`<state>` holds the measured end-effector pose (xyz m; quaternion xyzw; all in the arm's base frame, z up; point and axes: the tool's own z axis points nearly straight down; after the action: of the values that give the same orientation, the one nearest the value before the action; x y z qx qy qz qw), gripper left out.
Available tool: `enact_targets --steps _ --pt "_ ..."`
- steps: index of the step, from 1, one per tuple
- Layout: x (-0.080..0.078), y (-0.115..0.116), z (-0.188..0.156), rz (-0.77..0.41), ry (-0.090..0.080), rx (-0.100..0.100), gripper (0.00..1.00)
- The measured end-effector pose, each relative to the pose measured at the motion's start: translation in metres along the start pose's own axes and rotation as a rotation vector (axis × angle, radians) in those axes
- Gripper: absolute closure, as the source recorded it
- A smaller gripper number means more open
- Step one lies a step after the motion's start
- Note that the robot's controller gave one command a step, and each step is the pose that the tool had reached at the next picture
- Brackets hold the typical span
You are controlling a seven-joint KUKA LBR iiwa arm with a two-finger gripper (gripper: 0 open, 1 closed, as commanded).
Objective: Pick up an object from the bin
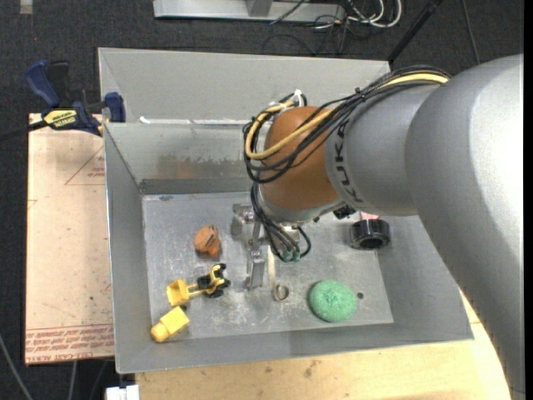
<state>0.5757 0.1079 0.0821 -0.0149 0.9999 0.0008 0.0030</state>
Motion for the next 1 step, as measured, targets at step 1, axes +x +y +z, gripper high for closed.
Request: enact_targets --steps 1 --pt "0.0069 0.0101 0.0071 0.015 0.009 0.001 0.00"
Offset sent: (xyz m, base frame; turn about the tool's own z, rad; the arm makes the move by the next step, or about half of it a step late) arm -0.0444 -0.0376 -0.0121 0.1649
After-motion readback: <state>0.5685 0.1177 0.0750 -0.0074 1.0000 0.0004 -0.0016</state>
